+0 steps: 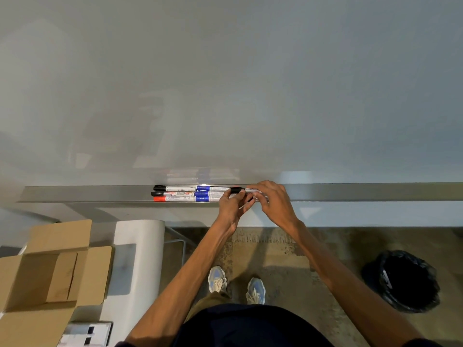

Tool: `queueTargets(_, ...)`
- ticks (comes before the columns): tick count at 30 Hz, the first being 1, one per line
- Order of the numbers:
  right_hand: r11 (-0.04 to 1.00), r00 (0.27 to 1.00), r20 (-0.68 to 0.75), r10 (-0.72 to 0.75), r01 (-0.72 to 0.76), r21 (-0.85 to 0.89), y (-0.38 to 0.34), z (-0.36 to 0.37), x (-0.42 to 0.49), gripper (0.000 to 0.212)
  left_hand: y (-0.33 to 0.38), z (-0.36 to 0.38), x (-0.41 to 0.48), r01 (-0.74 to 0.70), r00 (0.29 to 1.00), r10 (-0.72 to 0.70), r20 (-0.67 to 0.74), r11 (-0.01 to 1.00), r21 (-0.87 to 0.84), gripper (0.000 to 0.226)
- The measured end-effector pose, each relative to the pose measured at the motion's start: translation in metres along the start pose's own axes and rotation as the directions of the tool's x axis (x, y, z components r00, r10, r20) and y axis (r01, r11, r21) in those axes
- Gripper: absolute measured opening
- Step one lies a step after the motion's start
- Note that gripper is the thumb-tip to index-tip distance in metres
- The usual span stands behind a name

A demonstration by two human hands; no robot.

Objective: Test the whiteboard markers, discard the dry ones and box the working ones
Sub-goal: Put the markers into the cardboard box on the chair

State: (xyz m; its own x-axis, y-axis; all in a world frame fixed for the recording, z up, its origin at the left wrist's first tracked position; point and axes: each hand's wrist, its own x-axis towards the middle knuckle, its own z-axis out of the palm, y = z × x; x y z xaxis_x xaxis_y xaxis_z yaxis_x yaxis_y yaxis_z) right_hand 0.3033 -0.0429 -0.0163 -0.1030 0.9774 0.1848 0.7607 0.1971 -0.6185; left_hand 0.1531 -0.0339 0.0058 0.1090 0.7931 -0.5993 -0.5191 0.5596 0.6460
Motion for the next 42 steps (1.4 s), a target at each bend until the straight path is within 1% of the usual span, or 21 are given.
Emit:
queueTargets(1, 1.0, 1.0, -0.007, 0.01, -0.01, -0.002, 0.002, 0.0, 0.0, 0.026, 0.0, -0.001, -0.001, -0.028, 1.0, 0.027, 0.007, 0.998, 0.051, 0.013)
queueTargets(4, 0.999, 0.999, 0.001, 0.033, -0.032, -0.019, 0.008, 0.001, 0.0, 0.028, -0.001, -0.006, -0.002, -0.116, 0.993, 0.119, -0.004, 0.972, 0.202, 0.027)
queueTargets(5, 0.999, 0.999, 0.007, 0.037, -0.037, -0.029, 0.009, 0.002, 0.0, 0.028, -0.001, -0.007, -0.003, -0.155, 0.986, 0.167, -0.019, 0.947, 0.282, 0.031)
queueTargets(6, 0.998, 0.999, 0.009, 0.041, -0.041, -0.037, 0.01, 0.002, 0.0, 0.028, -0.003, -0.009, -0.003, -0.209, 0.971, 0.239, -0.028, 0.897, 0.389, 0.035)
queueTargets(7, 0.998, 0.999, 0.006, 0.048, -0.047, -0.041, 0.012, 0.002, 0.001, 0.028, -0.004, -0.012, -0.002, -0.277, 0.944, 0.331, -0.014, 0.811, 0.515, 0.038)
queueTargets(8, 0.997, 0.998, -0.003, 0.055, -0.055, -0.044, 0.013, 0.002, 0.001, 0.029, -0.006, -0.015, -0.002, -0.344, 0.905, 0.424, 0.029, 0.689, 0.638, 0.04)
queueTargets(9, 0.997, 0.998, -0.012, 0.065, -0.066, -0.047, 0.014, 0.002, 0.001, 0.03, -0.006, -0.019, -0.002, -0.396, 0.861, 0.5, 0.094, 0.543, 0.74, 0.041)
queueTargets(10, 0.996, 0.997, -0.019, 0.077, -0.078, -0.051, 0.016, 0.003, 0.001, 0.031, -0.007, -0.023, -0.001, -0.425, 0.82, 0.549, 0.161, 0.397, 0.814, 0.041)
queueTargets(11, 0.994, 0.996, -0.025, 0.088, -0.09, -0.057, 0.017, 0.003, 0.001, 0.032, -0.007, -0.026, -0.001, -0.43, 0.793, 0.571, 0.212, 0.278, 0.859, 0.042)
queueTargets(14, 0.99, 0.993, -0.023, 0.116, -0.117, -0.076, 0.021, 0.007, 0.002, 0.031, -0.006, -0.035, 0.003, -0.393, 0.772, 0.552, 0.315, 0.025, 0.919, 0.047)
queueTargets(16, 0.987, 0.991, -0.003, 0.131, -0.131, -0.094, 0.022, 0.01, 0.002, 0.03, -0.008, -0.04, 0.006, -0.352, 0.796, 0.481, 0.367, -0.126, 0.927, 0.051)
queueTargets(20, 0.982, 0.99, 0.01, 0.142, -0.14, -0.124, 0.026, 0.017, 0.0, 0.03, -0.011, -0.051, 0.011, -0.253, 0.883, 0.297, 0.362, -0.348, 0.903, 0.057)
queueTargets(22, 0.98, 0.989, 0.022, 0.149, -0.145, -0.136, 0.029, 0.019, -0.001, 0.031, -0.013, -0.056, 0.012, -0.216, 0.911, 0.235, 0.338, -0.426, 0.879, 0.059)
queueTargets(26, 0.979, 0.988, 0.035, 0.152, -0.145, -0.143, 0.031, 0.021, -0.001, 0.034, -0.016, -0.062, 0.014, -0.201, 0.931, 0.185, 0.315, -0.46, 0.865, 0.063)
queueTargets(29, 0.981, 0.992, 0.048, 0.113, -0.103, -0.167, 0.031, 0.022, 0.001, 0.04, -0.017, -0.062, 0.015, -0.197, 0.934, 0.178, 0.309, -0.465, 0.863, 0.065)
queueTargets(35, 0.978, 0.994, 0.046, 0.104, -0.093, -0.185, 0.03, 0.025, 0.002, 0.04, -0.018, -0.061, 0.014, -0.179, 0.941, 0.172, 0.292, -0.477, 0.86, 0.07)
queueTargets(40, 0.98, 0.995, 0.014, 0.098, -0.094, -0.177, 0.024, 0.026, 0.0, 0.038, -0.02, -0.06, 0.014, -0.191, 0.941, 0.172, 0.292, -0.441, 0.877, 0.074)
queueTargets(42, 0.982, 0.995, 0.0, 0.099, -0.097, -0.164, 0.022, 0.027, -0.001, 0.035, -0.02, -0.059, 0.013, -0.216, 0.939, 0.172, 0.298, -0.379, 0.9, 0.078)
